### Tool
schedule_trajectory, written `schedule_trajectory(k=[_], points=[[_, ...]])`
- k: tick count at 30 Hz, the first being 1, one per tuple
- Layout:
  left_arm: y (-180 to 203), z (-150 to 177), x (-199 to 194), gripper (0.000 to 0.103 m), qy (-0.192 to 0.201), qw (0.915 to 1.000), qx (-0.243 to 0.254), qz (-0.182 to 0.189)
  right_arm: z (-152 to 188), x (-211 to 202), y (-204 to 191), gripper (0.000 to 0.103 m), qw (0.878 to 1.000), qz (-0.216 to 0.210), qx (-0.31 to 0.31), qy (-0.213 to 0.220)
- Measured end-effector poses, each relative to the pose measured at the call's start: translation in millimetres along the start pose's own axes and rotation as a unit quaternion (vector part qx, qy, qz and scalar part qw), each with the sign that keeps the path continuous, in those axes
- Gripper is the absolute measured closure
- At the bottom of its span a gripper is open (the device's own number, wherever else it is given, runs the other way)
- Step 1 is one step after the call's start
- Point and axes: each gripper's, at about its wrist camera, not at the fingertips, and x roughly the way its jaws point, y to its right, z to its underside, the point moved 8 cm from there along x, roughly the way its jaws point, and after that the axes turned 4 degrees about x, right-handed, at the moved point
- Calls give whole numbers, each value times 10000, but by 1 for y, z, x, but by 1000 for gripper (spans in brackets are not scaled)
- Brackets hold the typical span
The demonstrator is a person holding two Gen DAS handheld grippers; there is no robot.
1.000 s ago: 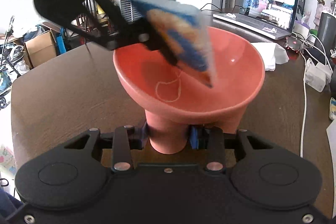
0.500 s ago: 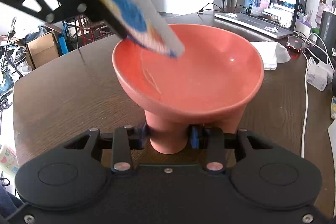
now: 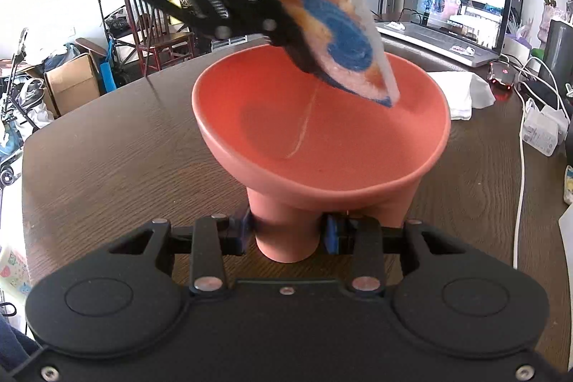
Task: Clean bowl
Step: 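Keep scrubbing around the bowl's inner rim with the left gripper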
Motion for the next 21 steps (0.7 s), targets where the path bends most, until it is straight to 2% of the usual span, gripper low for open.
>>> schedule_trajectory(k=[12,17,21], points=[[34,-35,-14,92,269,9982,449,299,-1,3,2,60,10000,-8,15,-1],[45,-42,-28,92,322,9974,565,300,-2,4,3,60,10000,-8,14,-1],[51,-38,-37,92,210,9975,598,310,-2,4,3,60,10000,-4,9,-1]])
